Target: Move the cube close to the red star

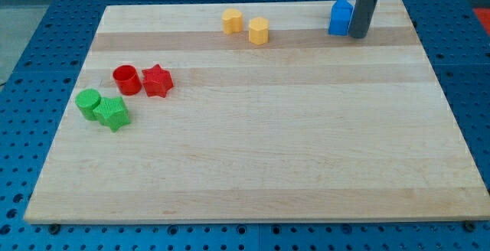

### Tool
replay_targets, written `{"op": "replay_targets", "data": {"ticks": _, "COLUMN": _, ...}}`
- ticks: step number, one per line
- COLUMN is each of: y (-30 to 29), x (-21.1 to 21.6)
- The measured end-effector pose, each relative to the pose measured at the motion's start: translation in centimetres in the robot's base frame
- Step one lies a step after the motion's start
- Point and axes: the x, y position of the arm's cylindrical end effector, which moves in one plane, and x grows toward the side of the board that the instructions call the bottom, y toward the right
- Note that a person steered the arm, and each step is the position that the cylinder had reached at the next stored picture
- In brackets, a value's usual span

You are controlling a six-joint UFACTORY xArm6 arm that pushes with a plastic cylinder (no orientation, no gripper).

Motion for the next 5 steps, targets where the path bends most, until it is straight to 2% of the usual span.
{"op": "replay_targets", "data": {"ticks": 3, "y": -2.5, "x": -1.2}}
{"op": "replay_targets", "data": {"ticks": 4, "y": 2.6, "x": -1.4}}
{"op": "replay_targets", "data": {"ticks": 5, "y": 4.1, "x": -3.6}}
